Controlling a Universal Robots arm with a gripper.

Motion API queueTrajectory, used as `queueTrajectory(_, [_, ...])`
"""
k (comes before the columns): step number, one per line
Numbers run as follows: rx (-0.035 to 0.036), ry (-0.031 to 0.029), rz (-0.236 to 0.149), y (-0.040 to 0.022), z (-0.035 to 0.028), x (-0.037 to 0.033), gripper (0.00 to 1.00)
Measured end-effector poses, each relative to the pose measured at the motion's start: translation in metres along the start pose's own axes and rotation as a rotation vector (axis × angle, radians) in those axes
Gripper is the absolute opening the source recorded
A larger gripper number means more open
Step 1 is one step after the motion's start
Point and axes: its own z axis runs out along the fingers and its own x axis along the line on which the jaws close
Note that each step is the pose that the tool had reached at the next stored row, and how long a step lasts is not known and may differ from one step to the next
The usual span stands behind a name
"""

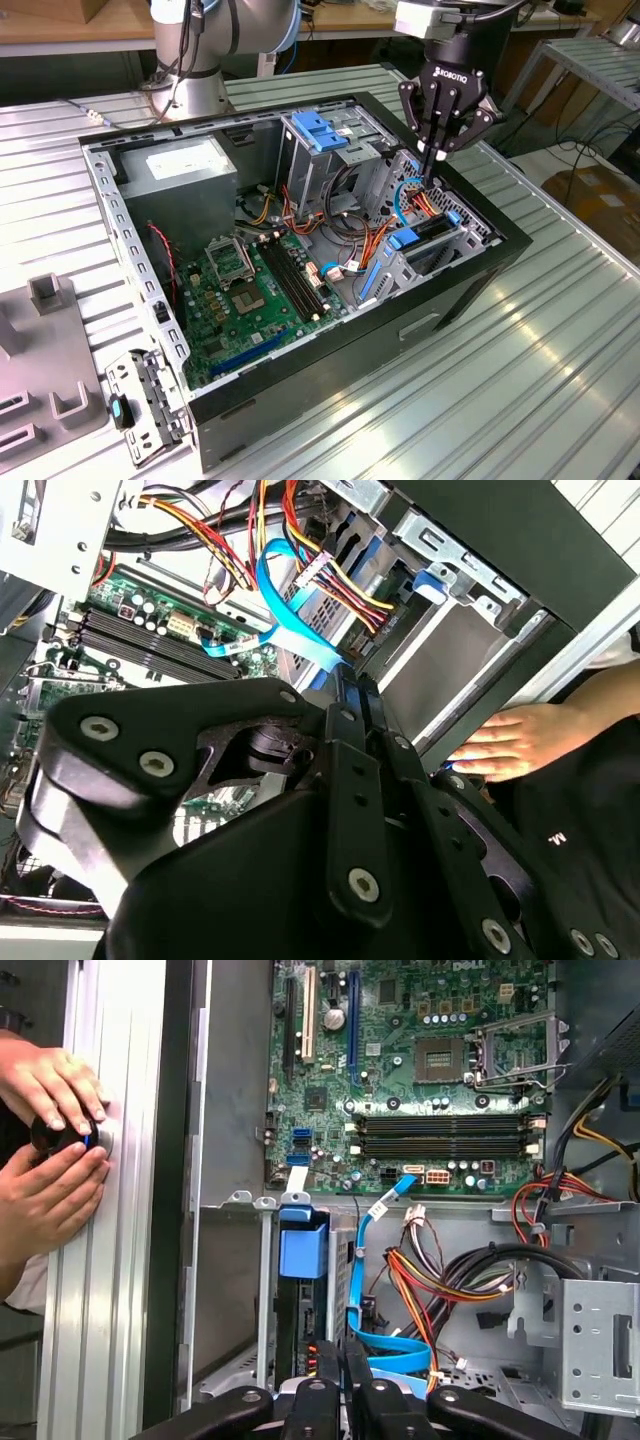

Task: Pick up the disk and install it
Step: 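Insert the second disk wire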

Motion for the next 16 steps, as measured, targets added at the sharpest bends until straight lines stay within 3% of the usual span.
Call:
queueTrajectory(4, [0.0,0.0,0.0,-0.0001,0.0,0.0,0.18])
queueTrajectory(7, [-0.0002,0.0,0.0,-0.0001,0.0,0.0,0.31])
queueTrajectory(8, [-0.0015,0.0,0.0,-0.0001,0.0,0.0,0.31])
queueTrajectory(10, [-0.0241,-0.0005,-0.007,-0.0006,0.0,0.0001,0.31])
queueTrajectory(11, [-0.0432,-0.0011,-0.012,-0.0013,0.0001,0.0,0.31])
queueTrajectory(12, [-0.0575,-0.0019,-0.014,-0.0024,0.0003,-0.0004,0.31])
queueTrajectory(13, [-0.0635,-0.0021,-0.01,-0.0051,0.0004,-0.0004,0.31])
queueTrajectory(16, [-0.0657,-0.003,-0.002,-0.0079,0.0005,-0.0008,0.31])
